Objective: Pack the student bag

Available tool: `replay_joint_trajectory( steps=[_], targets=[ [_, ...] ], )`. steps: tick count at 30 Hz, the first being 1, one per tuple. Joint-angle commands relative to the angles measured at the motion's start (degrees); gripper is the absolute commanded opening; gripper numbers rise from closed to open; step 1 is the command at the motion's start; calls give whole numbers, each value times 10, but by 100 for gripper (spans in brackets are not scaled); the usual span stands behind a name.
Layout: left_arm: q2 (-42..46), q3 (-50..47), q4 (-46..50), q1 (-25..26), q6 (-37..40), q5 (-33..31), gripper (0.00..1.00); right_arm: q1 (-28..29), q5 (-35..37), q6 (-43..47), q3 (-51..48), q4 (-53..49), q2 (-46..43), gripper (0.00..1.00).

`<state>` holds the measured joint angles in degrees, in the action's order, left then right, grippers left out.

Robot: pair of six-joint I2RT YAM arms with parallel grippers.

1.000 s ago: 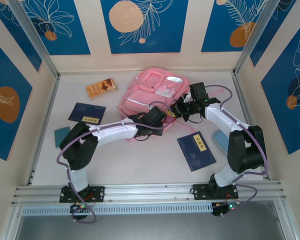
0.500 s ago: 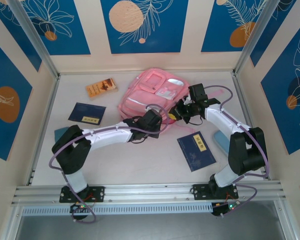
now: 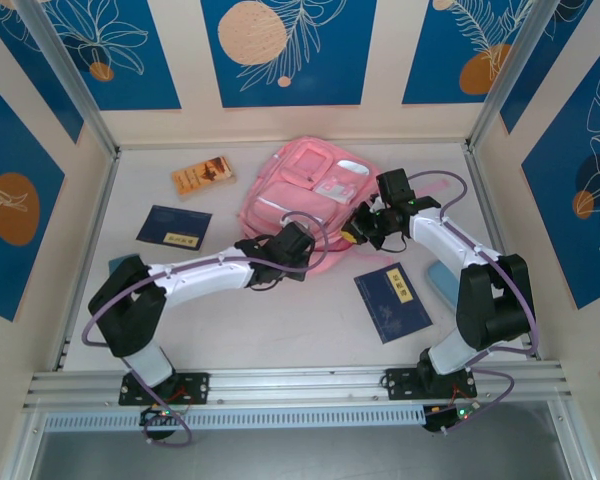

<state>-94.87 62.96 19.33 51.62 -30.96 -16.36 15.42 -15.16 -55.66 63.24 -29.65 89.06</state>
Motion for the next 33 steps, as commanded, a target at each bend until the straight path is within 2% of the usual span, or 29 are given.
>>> replay_joint_trajectory(
  steps=[1,9,15,17,18,21,25,33],
  targets=[
    [31,-23,28,-29,5,-43,0,-6,27,23,8,-30,-14,0],
    [80,-80,15,-81,21,-13,0,-36,31,41,-24,-22,-22,0],
    [77,-64,-34,-80,41,140,0,-42,-31,37,-31,7,-27,0],
    [76,-56,-47,-69,36,163,11,-42,-69,35,-29,21,-32,0],
    [74,-52,-51,-62,33,164,18,-40,-90,34,-27,28,-35,0],
    [72,-51,-73,-46,18,166,30,-36,-140,27,-18,45,-43,0],
    [63,-64,-109,-34,-2,171,35,-34,-179,8,-9,66,-54,0],
    [47,-68,-131,-24,-38,94,45,-29,-210,-23,1,89,-65,0]
  ],
)
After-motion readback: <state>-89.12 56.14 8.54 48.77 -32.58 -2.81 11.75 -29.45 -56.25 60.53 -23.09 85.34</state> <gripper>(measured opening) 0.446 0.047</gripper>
